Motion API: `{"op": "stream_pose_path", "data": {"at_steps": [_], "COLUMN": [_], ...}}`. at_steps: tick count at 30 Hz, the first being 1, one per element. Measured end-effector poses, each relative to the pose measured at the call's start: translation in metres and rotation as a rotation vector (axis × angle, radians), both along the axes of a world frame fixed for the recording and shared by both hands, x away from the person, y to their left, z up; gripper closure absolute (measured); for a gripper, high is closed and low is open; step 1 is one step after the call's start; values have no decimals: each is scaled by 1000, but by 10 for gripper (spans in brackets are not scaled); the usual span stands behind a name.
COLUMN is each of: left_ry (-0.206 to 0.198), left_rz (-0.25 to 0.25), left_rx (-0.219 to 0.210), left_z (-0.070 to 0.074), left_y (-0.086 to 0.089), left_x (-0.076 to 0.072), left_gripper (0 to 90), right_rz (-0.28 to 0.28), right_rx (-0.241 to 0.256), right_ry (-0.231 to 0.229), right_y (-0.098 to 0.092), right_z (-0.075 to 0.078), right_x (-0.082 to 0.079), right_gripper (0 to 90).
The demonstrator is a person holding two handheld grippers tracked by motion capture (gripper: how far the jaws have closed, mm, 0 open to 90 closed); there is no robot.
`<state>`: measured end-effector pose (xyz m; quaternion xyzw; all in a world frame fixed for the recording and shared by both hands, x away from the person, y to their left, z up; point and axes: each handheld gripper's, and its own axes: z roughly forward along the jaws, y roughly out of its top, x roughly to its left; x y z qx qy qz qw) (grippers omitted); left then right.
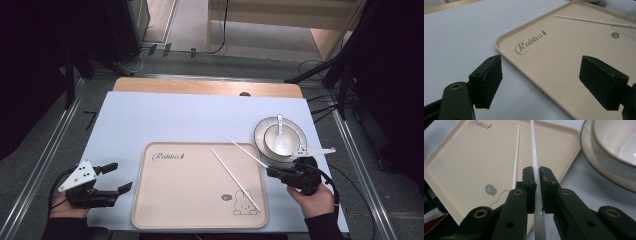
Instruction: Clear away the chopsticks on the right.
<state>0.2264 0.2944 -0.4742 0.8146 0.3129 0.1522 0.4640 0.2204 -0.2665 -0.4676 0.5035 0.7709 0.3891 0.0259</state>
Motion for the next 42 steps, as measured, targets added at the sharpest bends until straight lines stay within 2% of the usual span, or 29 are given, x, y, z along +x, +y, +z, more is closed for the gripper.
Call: {"op": "stream_pose_path", "data": {"at_steps": [6,8,16,19,30,32,42], "left_ry": [-2,-2,-3,-3,-13,-11,-14], "left_rz": [-2,0,0,-3,-7,-9,-10], "left_rx": [2,-1,-1,2,1,0,2], "left_z": [0,0,0,1,1,1,2], "left_y": [1,0,0,-1,-2,-2,-1], "left_x": [0,0,0,1,1,1,1], "left_gripper": [192,192,192,193,193,193,193], "right_rz": [18,25,6,7,-4,2,16], "right_rx": [-17,-27,-64,-83,-70,-84,-78], "right_ry": [13,49,91,91,126,136,140], "right_y": [11,18,32,38,46,50,55], "right_z": [-6,-16,-31,-36,-48,-51,-57], "right_x": [-6,-7,-11,-12,-10,-8,-7], "right_gripper": [847,847,844,842,839,839,837]}}
